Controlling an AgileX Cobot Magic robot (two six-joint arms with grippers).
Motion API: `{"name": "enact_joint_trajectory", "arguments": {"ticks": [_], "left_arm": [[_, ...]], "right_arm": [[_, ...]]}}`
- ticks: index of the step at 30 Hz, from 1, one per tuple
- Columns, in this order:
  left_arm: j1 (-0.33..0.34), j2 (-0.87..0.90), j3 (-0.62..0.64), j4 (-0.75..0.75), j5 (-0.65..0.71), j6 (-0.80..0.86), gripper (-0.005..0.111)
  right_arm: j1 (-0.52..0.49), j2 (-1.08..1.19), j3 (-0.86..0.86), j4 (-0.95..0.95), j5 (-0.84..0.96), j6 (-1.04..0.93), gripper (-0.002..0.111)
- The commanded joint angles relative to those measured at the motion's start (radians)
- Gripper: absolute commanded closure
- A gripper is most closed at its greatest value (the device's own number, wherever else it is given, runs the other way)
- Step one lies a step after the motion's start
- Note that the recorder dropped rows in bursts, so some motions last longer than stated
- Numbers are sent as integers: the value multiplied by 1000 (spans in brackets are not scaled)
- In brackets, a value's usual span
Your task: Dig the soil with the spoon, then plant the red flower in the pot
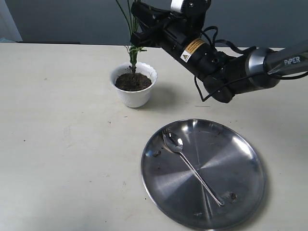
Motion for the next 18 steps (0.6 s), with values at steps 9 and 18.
{"name": "enact_joint_trajectory", "arguments": {"ticks": [9,18], "left_arm": [[-3,-5,-2,0,0,-4,106],[-3,-5,-2,0,0,-4,106]], "right_arm": [[-3,63,-53,49,-21,-49,108],[-3,121,-106,47,-12,-47,108]]}}
